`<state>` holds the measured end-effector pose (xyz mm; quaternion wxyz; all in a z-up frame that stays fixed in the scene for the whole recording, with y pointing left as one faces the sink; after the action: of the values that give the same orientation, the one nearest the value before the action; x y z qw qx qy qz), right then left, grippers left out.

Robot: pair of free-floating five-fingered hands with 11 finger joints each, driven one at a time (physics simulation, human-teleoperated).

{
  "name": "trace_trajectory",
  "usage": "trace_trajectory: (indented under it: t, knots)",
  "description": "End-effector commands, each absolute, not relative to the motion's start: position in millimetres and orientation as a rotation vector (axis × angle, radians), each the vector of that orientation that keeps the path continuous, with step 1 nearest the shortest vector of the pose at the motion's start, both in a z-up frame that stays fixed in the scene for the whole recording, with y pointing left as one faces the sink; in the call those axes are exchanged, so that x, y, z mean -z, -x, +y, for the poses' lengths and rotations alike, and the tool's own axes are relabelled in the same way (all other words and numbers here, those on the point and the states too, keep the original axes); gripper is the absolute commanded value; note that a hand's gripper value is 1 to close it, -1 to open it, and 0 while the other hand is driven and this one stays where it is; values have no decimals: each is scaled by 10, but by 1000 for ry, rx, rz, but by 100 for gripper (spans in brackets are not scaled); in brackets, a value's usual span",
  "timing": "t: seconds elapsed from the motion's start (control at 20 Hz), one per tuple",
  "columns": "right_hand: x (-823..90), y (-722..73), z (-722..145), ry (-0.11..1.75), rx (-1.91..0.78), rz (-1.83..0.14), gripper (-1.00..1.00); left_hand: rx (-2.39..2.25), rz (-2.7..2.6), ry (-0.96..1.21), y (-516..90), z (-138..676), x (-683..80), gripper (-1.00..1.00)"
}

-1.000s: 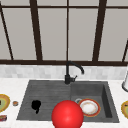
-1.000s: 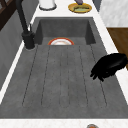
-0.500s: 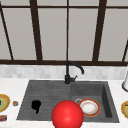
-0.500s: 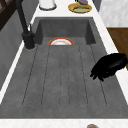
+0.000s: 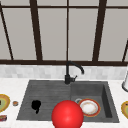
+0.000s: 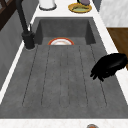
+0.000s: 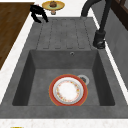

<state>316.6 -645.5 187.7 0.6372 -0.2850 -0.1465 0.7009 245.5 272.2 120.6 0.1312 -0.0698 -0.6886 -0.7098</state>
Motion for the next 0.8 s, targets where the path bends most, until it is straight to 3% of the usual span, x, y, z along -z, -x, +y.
trace_trajectory:
  t: [0.0,0.5,0.55,0.75]
  knots:
    - [-1884,-3245,-6507,634,-1624,-328,-100,2061,-1999,203,-2455,2722,-1206,0]
    - [-1784,-3344,-6451,708,-1651,-352,-100,2061,-1999,203,-2455,2722,-1206,0]
    - [-1786,-3346,-6354,730,-1667,-353,100,2061,-1999,203,-2455,2722,-1206,0]
    - [-1813,-3360,-6208,835,-1693,-377,100,2061,-1999,203,-2455,2722,-1206,0]
